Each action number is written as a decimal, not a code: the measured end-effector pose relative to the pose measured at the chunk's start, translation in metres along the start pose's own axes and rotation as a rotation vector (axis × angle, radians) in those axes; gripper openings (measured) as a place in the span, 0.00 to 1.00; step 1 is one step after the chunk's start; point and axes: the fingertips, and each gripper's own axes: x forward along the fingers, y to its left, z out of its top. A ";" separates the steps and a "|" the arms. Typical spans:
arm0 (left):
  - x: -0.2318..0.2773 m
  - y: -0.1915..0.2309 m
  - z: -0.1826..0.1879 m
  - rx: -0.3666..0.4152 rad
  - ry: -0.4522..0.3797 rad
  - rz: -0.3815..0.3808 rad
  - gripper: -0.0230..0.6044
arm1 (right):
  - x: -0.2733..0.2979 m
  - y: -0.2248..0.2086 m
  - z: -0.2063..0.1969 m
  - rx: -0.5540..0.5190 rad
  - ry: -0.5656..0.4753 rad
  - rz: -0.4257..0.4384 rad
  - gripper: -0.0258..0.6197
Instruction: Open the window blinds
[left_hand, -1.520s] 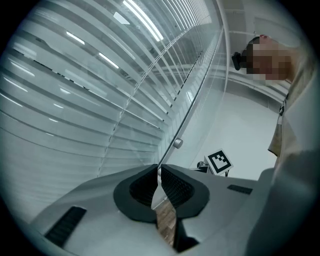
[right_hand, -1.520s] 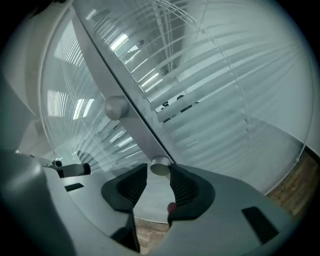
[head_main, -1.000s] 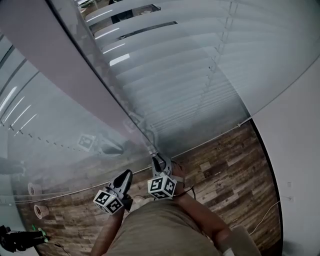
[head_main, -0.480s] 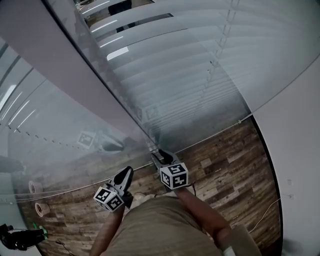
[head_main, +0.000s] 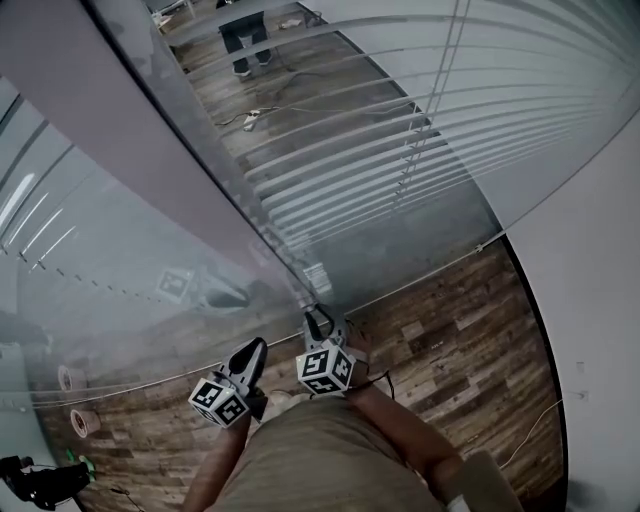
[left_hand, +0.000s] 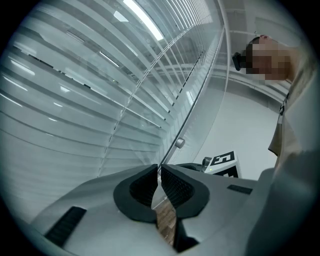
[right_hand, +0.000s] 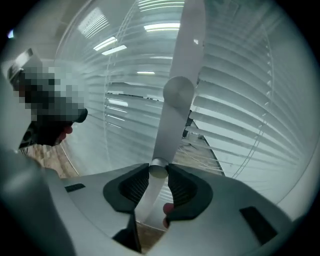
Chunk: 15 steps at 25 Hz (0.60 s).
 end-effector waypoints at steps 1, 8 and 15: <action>0.000 0.000 0.000 0.000 0.000 0.000 0.06 | 0.000 0.000 0.000 0.006 -0.008 0.006 0.23; -0.002 0.001 -0.003 0.001 0.004 -0.003 0.06 | 0.004 -0.004 -0.008 0.467 -0.046 0.187 0.23; -0.001 -0.004 -0.002 -0.001 0.009 -0.005 0.06 | 0.006 -0.013 -0.015 1.607 -0.102 0.676 0.23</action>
